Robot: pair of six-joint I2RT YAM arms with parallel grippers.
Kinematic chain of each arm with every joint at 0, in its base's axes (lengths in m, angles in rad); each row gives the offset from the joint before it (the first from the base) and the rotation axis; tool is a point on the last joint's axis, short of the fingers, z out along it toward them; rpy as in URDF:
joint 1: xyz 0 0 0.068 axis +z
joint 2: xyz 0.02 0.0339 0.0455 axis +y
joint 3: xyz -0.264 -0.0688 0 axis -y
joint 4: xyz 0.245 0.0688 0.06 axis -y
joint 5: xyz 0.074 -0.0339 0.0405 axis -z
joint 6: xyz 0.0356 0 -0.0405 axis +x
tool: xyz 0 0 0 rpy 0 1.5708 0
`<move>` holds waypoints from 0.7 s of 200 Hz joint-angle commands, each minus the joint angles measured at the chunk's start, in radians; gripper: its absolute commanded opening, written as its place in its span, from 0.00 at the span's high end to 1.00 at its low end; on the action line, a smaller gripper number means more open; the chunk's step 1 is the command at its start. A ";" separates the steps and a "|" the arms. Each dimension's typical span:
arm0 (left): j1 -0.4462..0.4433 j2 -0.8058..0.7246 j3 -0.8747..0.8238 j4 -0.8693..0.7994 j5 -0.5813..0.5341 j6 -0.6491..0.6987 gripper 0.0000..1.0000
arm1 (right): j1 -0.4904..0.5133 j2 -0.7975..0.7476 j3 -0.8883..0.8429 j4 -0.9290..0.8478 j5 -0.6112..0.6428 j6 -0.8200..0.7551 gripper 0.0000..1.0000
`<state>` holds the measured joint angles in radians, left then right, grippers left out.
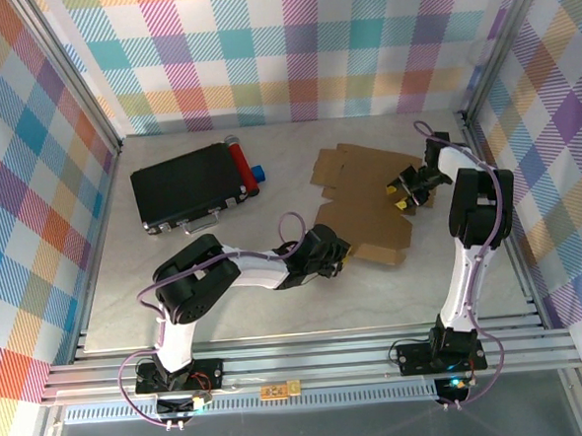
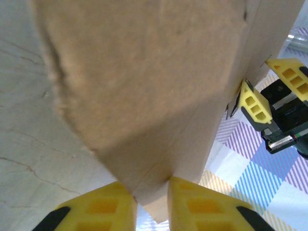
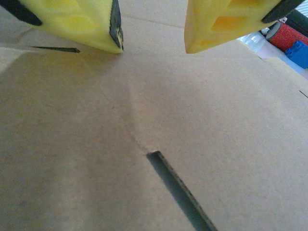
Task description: Fold the paper box
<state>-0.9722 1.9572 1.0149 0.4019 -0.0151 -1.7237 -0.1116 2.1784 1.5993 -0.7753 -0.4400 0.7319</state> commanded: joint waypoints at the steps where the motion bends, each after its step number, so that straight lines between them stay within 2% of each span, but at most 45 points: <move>1: 0.000 -0.090 0.010 -0.019 -0.060 0.067 0.83 | 0.010 0.025 0.000 -0.078 0.002 -0.011 0.59; 36: 0.000 -0.121 0.043 -0.101 -0.056 0.098 0.85 | 0.010 0.022 0.013 -0.079 -0.011 0.000 0.59; 81: 0.013 -0.125 0.062 -0.127 -0.057 0.153 1.00 | 0.009 -0.001 -0.008 -0.069 -0.019 0.016 0.60; 110: 0.027 -0.144 0.102 -0.200 -0.050 0.195 1.00 | 0.009 -0.029 -0.019 -0.065 -0.028 0.023 0.61; 126: 0.042 -0.159 0.134 -0.250 -0.036 0.229 1.00 | 0.010 -0.072 -0.010 -0.064 -0.032 0.025 0.56; 140: 0.060 -0.187 0.167 -0.297 -0.024 0.268 1.00 | 0.010 -0.136 0.012 -0.062 -0.025 0.024 0.46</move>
<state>-0.9466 1.8465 1.1103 0.2001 -0.0433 -1.5459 -0.1101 2.1578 1.5986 -0.8001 -0.4545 0.7483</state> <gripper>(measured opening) 0.045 0.480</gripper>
